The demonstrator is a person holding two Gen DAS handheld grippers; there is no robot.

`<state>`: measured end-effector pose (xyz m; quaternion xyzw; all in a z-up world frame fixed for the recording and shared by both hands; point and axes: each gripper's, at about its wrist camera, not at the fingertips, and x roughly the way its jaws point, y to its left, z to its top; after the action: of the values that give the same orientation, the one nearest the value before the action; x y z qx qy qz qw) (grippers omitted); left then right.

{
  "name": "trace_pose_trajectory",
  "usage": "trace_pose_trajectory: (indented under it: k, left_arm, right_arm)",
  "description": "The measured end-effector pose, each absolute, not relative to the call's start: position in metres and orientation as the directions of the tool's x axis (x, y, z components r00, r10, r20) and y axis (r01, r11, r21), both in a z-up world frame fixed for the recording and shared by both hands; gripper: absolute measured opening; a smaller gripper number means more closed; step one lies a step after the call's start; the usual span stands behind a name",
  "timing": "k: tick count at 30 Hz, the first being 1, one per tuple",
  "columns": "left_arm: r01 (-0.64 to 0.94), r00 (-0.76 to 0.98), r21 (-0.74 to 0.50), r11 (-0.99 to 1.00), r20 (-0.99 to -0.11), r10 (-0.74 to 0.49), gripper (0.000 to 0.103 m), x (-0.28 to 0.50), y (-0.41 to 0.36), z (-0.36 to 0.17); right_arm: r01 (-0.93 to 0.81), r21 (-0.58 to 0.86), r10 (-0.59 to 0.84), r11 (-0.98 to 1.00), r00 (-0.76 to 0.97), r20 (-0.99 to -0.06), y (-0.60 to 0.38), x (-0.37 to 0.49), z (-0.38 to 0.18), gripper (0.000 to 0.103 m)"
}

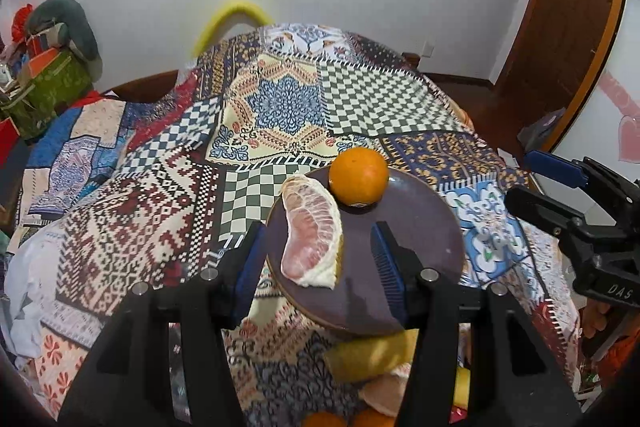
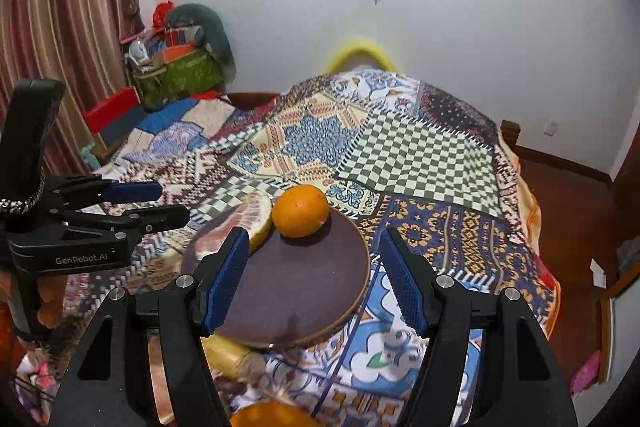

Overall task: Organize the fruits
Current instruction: 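Open left tool releasing the wedge on the plate while right tool releases the orange there, then move left tool to a second pomelo wedge while right tool approaches the Dole-sticker orange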

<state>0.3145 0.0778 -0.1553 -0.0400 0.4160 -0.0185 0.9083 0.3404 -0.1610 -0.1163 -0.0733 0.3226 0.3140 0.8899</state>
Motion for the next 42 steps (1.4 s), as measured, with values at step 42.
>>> trace_pose_trajectory:
  k: [42]
  left_arm:
    - [0.016,0.538,-0.189,0.982,-0.826,-0.168,0.052,0.185,0.001,-0.215]
  right_arm:
    - [-0.513,0.111,0.418,0.851,0.535,-0.734,-0.213,0.248,-0.189,0.064]
